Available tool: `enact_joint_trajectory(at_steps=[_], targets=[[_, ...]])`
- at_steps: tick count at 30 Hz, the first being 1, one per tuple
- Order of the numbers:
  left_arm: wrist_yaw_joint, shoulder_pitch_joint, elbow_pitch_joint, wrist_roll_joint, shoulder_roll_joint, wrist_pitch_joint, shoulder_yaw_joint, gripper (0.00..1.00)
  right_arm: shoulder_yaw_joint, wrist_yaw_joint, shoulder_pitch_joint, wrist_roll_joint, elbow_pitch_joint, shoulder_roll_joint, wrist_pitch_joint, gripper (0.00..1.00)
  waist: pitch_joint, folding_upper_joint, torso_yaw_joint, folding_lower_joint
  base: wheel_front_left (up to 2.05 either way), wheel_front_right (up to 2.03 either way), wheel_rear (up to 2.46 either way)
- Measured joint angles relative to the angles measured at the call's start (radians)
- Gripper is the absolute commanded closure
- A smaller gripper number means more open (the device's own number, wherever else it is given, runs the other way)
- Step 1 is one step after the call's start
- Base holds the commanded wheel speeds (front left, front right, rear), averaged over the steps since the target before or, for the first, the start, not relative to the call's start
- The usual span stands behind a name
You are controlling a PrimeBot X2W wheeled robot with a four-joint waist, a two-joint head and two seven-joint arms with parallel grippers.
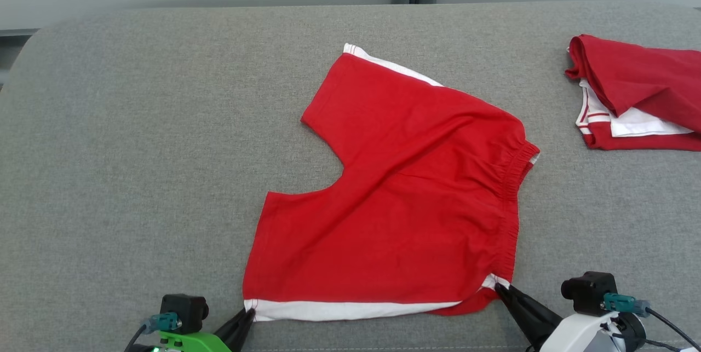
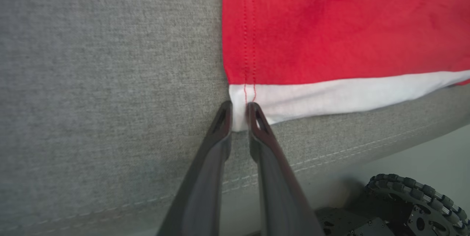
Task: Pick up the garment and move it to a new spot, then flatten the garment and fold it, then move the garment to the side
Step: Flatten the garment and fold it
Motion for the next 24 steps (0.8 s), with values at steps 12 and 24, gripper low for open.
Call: enact_joint_trajectory(at_steps=[12,24], targets=[[-0.012,-0.009,-0.001,-0.029,-0.015,-0.021,0.022,1.00,0.006,0.004,-0.013,0.019,0.008,-0.009,-0.026,1.00,-0.006,0.0000,0.007,0.0000,0.00,0.00,0.00],[-0.039,-0.010,-0.092,-0.123,-0.011,-0.055,0.098,1.00,0.078,0.004,-0.003,0.102,-0.067,-0.053,-0.096,1.00,-0.021,0.0000,0.016,0.0000,0.00,0.00,0.00]])
